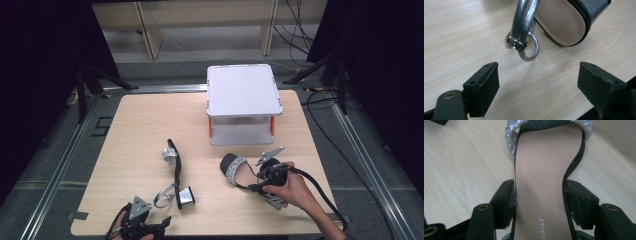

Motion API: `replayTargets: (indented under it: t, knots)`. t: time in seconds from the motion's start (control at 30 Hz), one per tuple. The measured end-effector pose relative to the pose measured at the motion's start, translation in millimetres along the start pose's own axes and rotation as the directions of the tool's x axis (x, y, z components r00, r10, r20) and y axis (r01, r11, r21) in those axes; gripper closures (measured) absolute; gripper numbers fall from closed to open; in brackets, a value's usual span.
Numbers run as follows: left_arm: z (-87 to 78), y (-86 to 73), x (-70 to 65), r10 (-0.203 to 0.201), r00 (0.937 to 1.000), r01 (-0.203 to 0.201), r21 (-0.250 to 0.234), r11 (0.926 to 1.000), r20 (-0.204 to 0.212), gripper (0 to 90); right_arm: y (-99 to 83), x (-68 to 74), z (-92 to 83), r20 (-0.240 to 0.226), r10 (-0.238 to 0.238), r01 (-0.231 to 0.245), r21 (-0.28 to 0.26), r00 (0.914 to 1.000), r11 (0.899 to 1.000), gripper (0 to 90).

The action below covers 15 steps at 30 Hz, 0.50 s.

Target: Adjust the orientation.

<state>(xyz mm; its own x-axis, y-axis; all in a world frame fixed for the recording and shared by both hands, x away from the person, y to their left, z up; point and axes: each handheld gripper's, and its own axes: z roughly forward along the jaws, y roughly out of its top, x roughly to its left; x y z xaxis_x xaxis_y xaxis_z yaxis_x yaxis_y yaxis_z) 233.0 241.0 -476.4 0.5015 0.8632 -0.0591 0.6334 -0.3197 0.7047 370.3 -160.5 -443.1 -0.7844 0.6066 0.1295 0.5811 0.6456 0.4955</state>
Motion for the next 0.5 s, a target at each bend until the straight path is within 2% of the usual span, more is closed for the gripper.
replayTargets:
  t: [0.03,0.13,0.2,0.23,0.27,0.33,0.4,0.47,0.5]
  knots:
    - [-0.2,0.0,-0.2,-0.001,1.0,0.001,0.0,1.0,0.0,16.8,-1.6,1.2,-0.3,-0.004,-0.006,0.006,-0.008,1.0,1.0,40.1]
    - [0.3,0.1,-0.3,-0.004,1.0,0.004,-0.002,1.0,-0.002,16.8,-6.1,8.2,-4.5,0.001,0.016,-0.016,-0.019,0.9999,1.0,32.8]
    - [0.0,0.0,0.1,0.0,1.0,0.0,0.001,1.0,0.0,16.8,-5.6,10.4,-7.3,0.017,0.013,-0.013,-0.035,0.9998,0.999,33.0]
    - [0.9,0.3,0.7,0.008,0.9999,-0.008,-0.001,1.0,-0.012,16.8,-4.0,11.6,-9.8,0.013,0.017,-0.017,-0.032,0.9998,0.999,30.9]
    - [1.3,0.4,0.6,0.007,1.0,-0.007,-0.005,1.0,-0.006,16.8,-2.8,11.0,-10.0,0.035,-0.014,0.015,-0.043,0.9993,0.999,28.8]
    - [0.6,0.0,-0.5,-0.008,1.0,0.008,0.002,1.0,-0.001,16.8,0.6,12.5,-9.3,0.061,-0.039,0.041,-0.035,0.9974,0.999,28.4]
    - [0.7,0.2,0.0,-0.003,1.0,0.003,-0.002,1.0,0.0,16.8,4.3,11.3,-4.8,0.057,-0.075,0.075,-0.007,0.9956,0.997,29.8]
    - [1.5,1.0,2.3,0.023,0.9997,-0.023,-0.006,0.9997,-0.011,16.8,5.7,9.3,2.7,0.053,-0.102,0.101,0.014,0.9934,0.995,31.7]
    - [1.3,0.5,1.2,0.002,1.0,-0.002,-0.005,1.0,-0.009,16.8,5.9,8.9,5.1,0.052,-0.113,0.112,0.025,0.9922,0.993,32.1]
